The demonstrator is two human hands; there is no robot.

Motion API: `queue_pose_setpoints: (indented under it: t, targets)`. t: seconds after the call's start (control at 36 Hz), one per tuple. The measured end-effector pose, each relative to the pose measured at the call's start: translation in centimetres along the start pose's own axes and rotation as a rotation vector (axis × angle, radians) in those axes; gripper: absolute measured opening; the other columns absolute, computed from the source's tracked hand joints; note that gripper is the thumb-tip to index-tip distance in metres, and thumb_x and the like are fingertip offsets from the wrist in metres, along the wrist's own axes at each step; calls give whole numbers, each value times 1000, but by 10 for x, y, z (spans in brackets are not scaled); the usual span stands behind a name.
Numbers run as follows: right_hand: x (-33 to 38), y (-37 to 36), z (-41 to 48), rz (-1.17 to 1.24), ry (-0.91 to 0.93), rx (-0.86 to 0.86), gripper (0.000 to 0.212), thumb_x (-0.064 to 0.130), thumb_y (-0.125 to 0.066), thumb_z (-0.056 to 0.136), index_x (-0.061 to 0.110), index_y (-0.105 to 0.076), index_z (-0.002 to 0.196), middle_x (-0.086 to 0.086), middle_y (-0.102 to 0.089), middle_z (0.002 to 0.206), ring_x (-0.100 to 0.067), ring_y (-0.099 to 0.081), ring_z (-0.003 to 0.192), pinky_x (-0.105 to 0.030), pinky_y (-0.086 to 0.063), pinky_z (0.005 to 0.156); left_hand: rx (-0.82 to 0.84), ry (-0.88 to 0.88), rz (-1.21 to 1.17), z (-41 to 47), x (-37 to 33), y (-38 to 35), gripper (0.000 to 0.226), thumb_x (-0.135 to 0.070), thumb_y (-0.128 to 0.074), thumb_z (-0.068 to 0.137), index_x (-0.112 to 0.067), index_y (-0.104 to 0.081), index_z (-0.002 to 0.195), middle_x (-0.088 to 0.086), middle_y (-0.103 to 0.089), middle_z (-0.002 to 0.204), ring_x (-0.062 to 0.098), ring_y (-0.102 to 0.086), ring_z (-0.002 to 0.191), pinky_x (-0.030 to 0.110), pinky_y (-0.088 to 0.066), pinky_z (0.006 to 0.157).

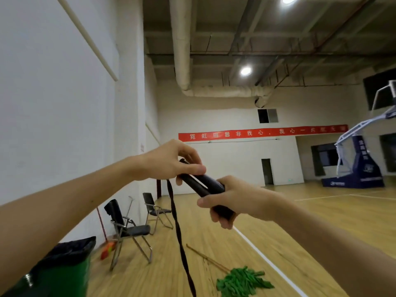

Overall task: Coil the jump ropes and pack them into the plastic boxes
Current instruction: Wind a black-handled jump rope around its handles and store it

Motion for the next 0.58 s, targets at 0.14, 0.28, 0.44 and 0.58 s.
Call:
queue_pose_setpoints:
  t: [0.14,0.28,0.44,0.58]
  targets:
    - [-7,-46,-33,310,-41,145,16,12,-64,97,5,-57,110,-15,-72,90,-23,-69,74,-32,-60,71,-166,-65,53,-25,-15,-19,36,-40,-67,91,-16,-67,65,-2,-62,62,6,-54,55,20,-44,62]
    - [-25,-90,-59,546,-139,212,8,10,-64,97,8,-57,101,-4,-60,73,-17,-58,65,-30,-52,65,-198,-116,139,-45,-27,-46,42,-43,-66,91,-22,-60,55,-10,-53,48,3,-48,48,14,-40,58]
    - [-34,-110,-61,625,-180,242,15,19,-65,97,7,-60,89,-6,-62,74,-20,-61,67,-32,-55,69,-257,-113,100,-58,-17,-52,40,-43,-66,92,-22,-60,58,-11,-50,48,4,-46,46,15,-40,55]
    - [-35,-120,-66,625,-166,266,12,16,-62,98,6,-58,93,-9,-68,78,-23,-68,73,-35,-60,73,-305,-118,-30,-66,-15,-58,50,-53,-59,90,-12,-65,62,7,-59,55,12,-52,50,18,-44,59]
Point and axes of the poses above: each hand's wrist, its own z-axis towards the middle knuckle, its own y-axis out of the back of the hand, x = y × z, the point moved 7 cm from there along z, towards the middle knuckle
